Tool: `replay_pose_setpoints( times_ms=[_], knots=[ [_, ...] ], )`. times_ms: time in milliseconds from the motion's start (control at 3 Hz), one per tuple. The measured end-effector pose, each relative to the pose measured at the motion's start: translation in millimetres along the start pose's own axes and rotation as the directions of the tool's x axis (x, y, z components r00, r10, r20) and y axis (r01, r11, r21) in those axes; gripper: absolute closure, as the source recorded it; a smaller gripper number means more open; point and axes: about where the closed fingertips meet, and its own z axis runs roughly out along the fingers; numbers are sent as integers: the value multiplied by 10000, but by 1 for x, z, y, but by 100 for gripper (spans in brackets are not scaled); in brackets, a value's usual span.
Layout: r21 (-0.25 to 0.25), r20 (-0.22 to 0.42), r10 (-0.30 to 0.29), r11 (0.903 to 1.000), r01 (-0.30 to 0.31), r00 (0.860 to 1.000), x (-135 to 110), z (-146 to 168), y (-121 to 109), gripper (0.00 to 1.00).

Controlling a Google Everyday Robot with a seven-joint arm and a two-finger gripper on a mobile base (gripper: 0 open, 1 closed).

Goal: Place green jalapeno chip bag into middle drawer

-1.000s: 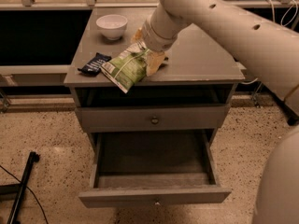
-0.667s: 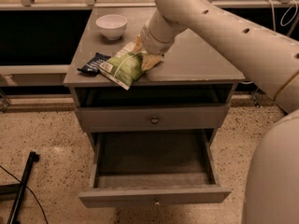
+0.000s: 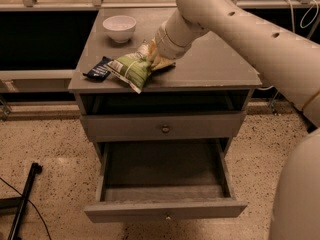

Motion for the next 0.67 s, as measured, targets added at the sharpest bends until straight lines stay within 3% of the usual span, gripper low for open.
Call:
replay_pose_setpoints(
  times_ms=[333,667],
  knots=[
    [515,710,666,9962,-703,9953,-1,-38,11,100],
    [914,840,1836,9773,-1911,9794,7,-98,44,100]
  ],
)
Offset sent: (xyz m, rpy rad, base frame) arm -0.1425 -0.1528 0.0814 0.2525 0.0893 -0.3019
